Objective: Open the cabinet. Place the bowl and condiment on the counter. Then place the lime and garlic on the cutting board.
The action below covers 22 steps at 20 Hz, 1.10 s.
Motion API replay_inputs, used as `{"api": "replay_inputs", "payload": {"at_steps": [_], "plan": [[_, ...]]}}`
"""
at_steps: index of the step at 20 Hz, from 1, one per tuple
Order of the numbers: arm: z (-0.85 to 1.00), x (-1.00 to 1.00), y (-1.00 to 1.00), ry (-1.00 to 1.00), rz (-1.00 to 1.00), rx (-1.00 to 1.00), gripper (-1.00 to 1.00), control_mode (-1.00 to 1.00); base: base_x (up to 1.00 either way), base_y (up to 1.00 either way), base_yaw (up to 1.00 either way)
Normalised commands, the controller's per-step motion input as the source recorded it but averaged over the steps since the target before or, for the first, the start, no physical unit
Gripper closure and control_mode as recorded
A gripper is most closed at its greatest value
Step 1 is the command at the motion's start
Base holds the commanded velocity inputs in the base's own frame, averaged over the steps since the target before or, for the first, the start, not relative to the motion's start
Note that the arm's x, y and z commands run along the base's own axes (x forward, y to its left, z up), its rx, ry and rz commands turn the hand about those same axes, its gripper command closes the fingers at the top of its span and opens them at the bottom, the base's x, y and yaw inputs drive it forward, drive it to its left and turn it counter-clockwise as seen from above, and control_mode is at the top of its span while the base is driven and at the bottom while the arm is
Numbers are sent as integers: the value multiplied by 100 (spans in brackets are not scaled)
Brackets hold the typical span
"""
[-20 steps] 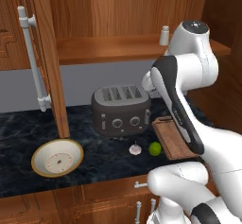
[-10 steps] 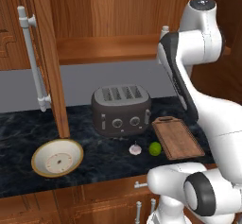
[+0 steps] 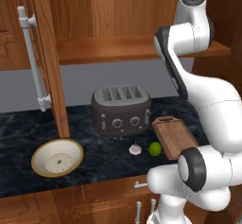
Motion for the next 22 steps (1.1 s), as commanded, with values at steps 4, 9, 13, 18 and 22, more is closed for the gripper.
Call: {"api": "replay_inputs", "payload": {"at_steps": [4,9,13,18,22], "plan": [[-20,99,-1,0,-1,0,-100,-100,0,0,0],[-11,87,-11,-4,0,0,-100,-100,0,0,0],[0,61,-17,-6,0,0,-100,-100,0,0,0],[-5,54,-14,-2,0,0,-100,-100,0,0,0],[-4,50,-3,-1,0,0,-100,-100,0,0,0]]}}
